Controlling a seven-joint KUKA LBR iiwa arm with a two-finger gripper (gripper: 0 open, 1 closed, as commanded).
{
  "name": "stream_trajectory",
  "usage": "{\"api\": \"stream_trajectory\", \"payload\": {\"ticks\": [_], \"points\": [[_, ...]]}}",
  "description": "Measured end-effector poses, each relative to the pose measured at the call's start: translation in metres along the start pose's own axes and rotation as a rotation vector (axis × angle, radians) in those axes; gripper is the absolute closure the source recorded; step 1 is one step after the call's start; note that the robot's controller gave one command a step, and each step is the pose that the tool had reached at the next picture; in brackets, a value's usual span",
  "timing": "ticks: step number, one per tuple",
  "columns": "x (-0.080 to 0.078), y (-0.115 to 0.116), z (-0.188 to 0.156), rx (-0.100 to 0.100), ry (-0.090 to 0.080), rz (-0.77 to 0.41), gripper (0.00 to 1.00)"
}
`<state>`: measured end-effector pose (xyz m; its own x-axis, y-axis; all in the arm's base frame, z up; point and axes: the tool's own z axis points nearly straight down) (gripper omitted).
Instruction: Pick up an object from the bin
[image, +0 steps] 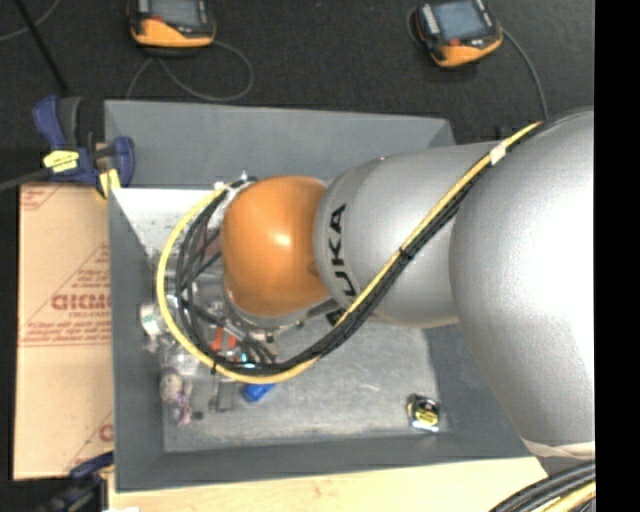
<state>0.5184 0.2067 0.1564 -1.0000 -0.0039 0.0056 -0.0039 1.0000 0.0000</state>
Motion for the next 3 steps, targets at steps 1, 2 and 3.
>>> {"api": "stream_trajectory", "payload": {"ticks": [1, 2, 3], "points": [[-0.035, -0.087, 0.086, -0.001, -0.014, -0.007, 0.0], [-0.072, -0.054, 0.084, 0.0, -0.013, -0.19, 0.0], [-0.061, -0.076, 0.083, -0.004, -0.015, -0.091, 0.0]]}}
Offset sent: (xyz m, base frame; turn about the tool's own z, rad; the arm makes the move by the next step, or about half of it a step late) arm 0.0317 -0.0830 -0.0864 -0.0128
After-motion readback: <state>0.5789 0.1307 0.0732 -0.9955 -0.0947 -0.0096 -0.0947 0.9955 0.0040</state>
